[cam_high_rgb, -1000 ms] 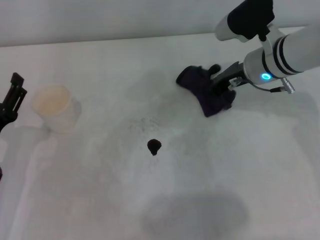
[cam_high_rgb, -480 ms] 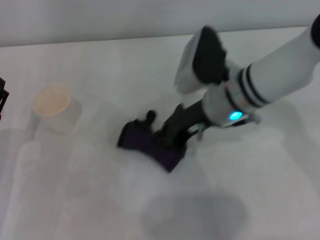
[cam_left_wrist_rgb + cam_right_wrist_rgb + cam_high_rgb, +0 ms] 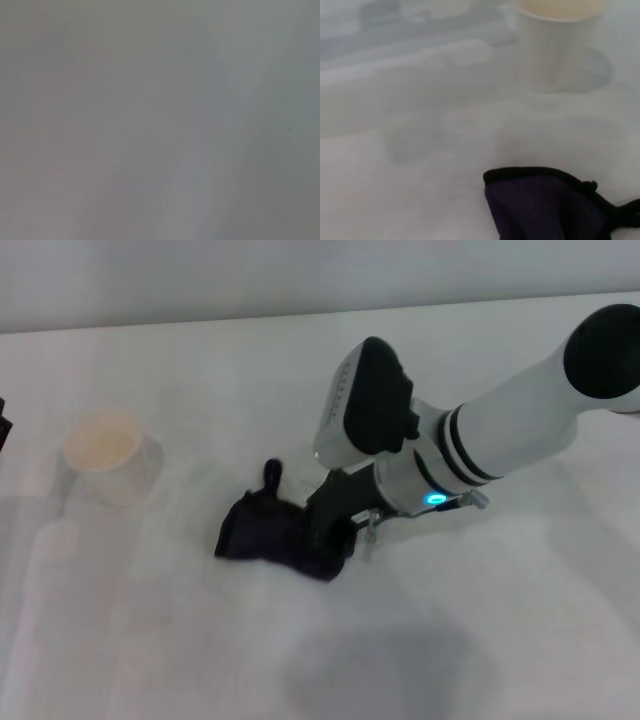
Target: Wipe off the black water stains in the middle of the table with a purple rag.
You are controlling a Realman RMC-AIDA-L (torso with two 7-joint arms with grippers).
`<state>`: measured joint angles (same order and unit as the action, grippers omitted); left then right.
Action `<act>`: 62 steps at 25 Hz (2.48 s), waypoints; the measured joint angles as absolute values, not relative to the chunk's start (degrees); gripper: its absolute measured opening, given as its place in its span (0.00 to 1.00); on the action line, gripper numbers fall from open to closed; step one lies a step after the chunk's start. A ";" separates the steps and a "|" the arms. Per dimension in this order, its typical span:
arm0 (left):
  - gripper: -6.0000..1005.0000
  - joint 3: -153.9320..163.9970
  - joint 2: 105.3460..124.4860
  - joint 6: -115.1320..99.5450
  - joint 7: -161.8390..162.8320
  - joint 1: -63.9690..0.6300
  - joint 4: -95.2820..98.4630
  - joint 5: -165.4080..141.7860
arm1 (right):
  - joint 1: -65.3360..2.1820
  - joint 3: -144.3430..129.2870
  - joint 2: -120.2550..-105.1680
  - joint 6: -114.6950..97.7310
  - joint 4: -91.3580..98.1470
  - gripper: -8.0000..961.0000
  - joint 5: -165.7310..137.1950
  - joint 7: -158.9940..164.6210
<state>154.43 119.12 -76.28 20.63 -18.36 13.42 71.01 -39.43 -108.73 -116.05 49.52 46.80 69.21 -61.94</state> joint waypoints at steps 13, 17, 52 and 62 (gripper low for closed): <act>0.88 152.86 119.09 -76.28 20.65 -18.63 13.01 71.01 | -39.69 -93.27 -115.34 46.05 40.10 0.12 62.20 -61.92; 0.88 152.49 119.09 -76.29 20.66 -18.65 13.00 71.02 | -39.67 -94.63 -115.89 50.31 40.76 0.12 63.62 -62.30; 0.88 152.23 119.04 -76.26 20.65 -18.95 10.81 71.01 | -32.95 -82.97 -115.52 46.70 39.67 0.14 65.81 -63.07; 0.88 152.23 119.00 -76.44 20.65 -19.01 10.81 71.01 | -29.33 -79.79 -115.41 45.31 42.44 0.29 72.56 -66.64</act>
<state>152.23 119.00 -76.44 20.65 -19.01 10.81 71.01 -29.33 -79.79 -115.41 45.31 42.44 72.56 -66.64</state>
